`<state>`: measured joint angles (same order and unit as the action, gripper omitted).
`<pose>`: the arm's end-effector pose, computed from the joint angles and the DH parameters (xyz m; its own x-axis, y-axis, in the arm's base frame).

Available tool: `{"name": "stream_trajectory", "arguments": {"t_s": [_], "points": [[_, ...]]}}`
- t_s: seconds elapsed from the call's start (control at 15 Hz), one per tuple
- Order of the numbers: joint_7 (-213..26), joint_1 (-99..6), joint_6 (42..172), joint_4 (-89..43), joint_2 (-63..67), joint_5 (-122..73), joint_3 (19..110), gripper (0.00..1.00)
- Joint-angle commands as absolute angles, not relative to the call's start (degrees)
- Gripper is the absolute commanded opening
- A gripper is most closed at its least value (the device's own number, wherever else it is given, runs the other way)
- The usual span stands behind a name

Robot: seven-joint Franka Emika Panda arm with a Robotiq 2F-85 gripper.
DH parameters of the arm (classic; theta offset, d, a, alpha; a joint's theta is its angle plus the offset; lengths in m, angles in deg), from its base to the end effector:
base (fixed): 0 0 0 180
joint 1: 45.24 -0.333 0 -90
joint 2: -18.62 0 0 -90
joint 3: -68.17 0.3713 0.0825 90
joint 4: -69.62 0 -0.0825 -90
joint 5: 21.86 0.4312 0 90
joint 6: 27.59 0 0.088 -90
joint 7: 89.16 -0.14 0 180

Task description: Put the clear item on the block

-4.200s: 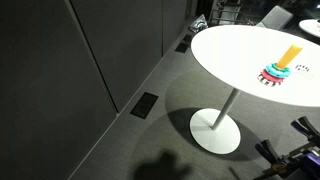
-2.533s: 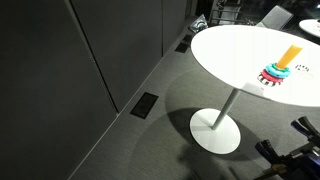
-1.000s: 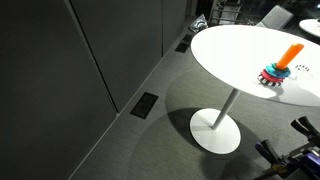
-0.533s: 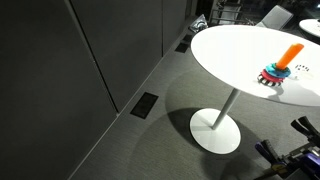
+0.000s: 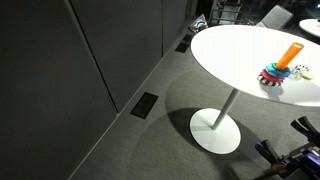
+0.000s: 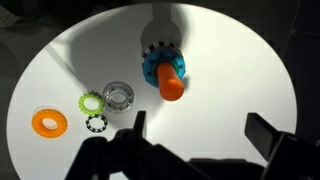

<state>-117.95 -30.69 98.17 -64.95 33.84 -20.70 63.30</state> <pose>0.4732 -0.1665 0.4437 0.6550 -0.7517 0.0775 -0.7465 -0.6595 -0.0881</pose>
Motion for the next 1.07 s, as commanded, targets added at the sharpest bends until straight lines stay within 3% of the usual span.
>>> {"name": "stream_trajectory", "arguments": {"t_s": [0.0, 1.0], "points": [[-119.67, -30.55, 99.33, -58.63, 25.89, -20.47, 61.61, 1.00], [-112.52, -31.76, 105.93, -51.98, 5.96, -24.07, 55.37, 1.00]]}}
